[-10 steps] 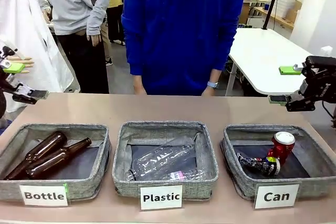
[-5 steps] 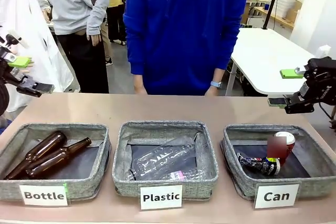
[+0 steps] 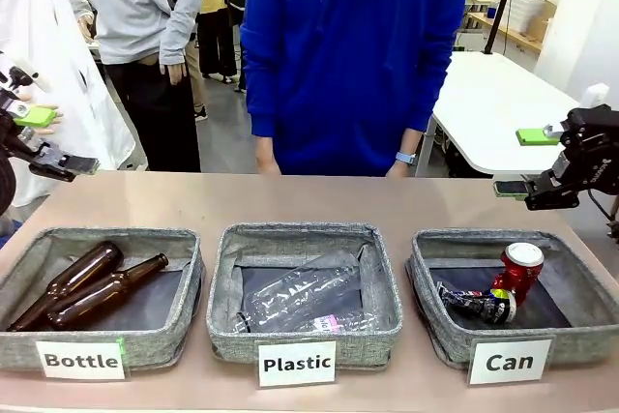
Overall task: Sort the can waste into the basket.
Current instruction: Pick up the can waste from the table and place it in the right Fabric basket.
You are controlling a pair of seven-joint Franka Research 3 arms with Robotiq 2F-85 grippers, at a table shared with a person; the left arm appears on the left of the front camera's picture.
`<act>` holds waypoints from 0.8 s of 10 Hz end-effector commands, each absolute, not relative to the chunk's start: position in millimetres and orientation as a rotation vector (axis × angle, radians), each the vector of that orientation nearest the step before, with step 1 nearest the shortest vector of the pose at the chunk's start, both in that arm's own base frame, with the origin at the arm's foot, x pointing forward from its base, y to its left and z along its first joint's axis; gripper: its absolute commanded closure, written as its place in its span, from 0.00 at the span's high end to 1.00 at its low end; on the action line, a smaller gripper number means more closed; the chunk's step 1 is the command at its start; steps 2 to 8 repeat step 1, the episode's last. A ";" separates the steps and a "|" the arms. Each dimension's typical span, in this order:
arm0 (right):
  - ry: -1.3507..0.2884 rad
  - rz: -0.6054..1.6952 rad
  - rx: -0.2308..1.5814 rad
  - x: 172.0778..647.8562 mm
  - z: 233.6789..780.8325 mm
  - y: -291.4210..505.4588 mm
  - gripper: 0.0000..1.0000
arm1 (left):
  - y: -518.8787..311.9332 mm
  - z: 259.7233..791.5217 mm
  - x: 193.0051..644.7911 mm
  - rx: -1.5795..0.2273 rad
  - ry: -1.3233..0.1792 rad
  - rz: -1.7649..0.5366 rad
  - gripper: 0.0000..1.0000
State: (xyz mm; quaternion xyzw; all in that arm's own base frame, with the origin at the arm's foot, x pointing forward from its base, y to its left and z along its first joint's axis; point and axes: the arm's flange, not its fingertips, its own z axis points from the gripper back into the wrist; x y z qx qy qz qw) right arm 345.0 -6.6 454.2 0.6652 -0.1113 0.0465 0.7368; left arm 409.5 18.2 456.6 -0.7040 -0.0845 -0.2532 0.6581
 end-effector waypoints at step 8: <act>-0.252 0.124 1.462 343.6 453.7 -7.7 1.00 | 16.5 456.9 406.1 -1.593 -0.201 -0.569 1.00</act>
